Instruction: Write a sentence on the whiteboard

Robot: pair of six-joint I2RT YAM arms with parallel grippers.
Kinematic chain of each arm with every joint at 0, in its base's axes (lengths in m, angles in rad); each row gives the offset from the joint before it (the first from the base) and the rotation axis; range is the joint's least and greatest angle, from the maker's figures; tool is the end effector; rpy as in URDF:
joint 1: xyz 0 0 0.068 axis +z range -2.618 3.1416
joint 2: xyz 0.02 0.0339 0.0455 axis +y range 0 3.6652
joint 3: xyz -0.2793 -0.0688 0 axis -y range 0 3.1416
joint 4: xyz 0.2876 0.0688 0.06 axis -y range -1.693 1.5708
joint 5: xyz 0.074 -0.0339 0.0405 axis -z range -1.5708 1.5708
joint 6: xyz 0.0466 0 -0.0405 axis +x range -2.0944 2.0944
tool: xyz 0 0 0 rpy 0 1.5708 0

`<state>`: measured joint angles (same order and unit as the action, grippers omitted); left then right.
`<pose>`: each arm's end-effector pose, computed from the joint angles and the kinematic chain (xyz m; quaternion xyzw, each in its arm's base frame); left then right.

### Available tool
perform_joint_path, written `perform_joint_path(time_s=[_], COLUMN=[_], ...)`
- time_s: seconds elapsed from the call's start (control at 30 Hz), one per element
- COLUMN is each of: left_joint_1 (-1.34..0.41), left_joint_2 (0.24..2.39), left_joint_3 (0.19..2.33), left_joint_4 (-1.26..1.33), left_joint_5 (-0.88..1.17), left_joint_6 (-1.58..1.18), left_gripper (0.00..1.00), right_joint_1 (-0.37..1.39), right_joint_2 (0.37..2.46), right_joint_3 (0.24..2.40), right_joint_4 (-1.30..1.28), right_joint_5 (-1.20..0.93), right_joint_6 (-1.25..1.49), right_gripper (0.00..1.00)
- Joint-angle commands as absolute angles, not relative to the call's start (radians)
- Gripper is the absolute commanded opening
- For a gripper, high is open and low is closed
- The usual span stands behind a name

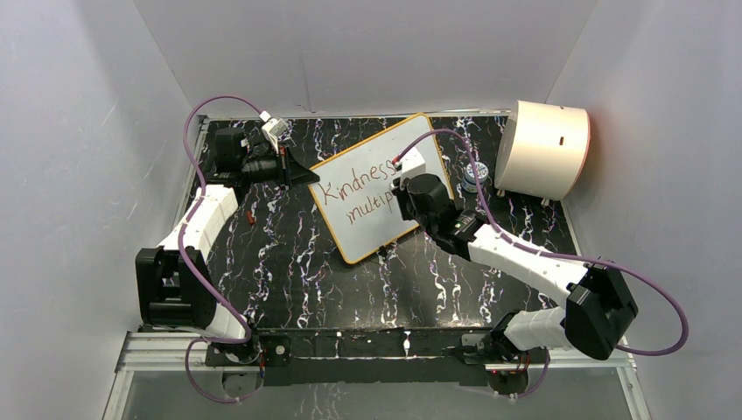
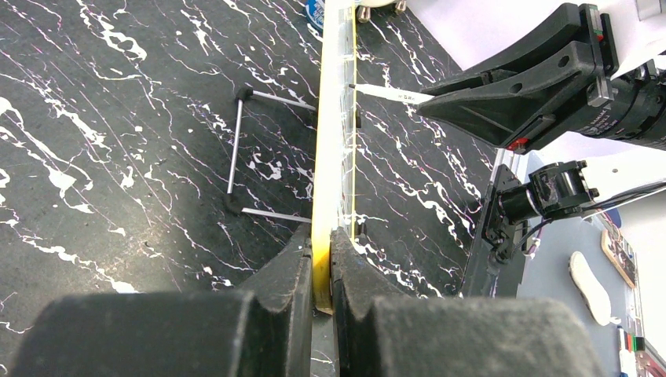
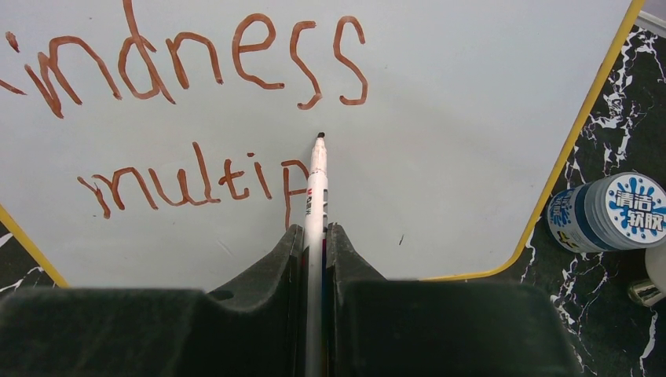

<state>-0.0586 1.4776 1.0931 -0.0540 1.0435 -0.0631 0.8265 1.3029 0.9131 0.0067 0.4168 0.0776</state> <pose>0.3683 -0.0619 0.2980 0.2657 0.7323 -0.4481 0.4386 0.2463 0.2396 0.2855 -0.1888 0.7970 0.0849 0.5674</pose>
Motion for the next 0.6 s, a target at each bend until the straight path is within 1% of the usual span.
perform_joint_path(time_s=[0.0, 0.57], left_joint_1=[-0.114, -0.114], left_joint_2=[1.519, 1.522], left_joint_3=[1.05, 1.048], left_joint_4=[-0.183, -0.183], left_joint_5=[0.988, 0.986], left_joint_6=[0.024, 0.024], left_gripper=[0.0, 0.0], right_joint_1=[0.82, 0.82], right_joint_2=[1.315, 1.279], right_joint_3=[0.96, 0.885], right_joint_4=[0.017, -0.085], right_joint_5=[0.404, 0.383], right_joint_6=[0.076, 0.127], right_gripper=[0.0, 0.0])
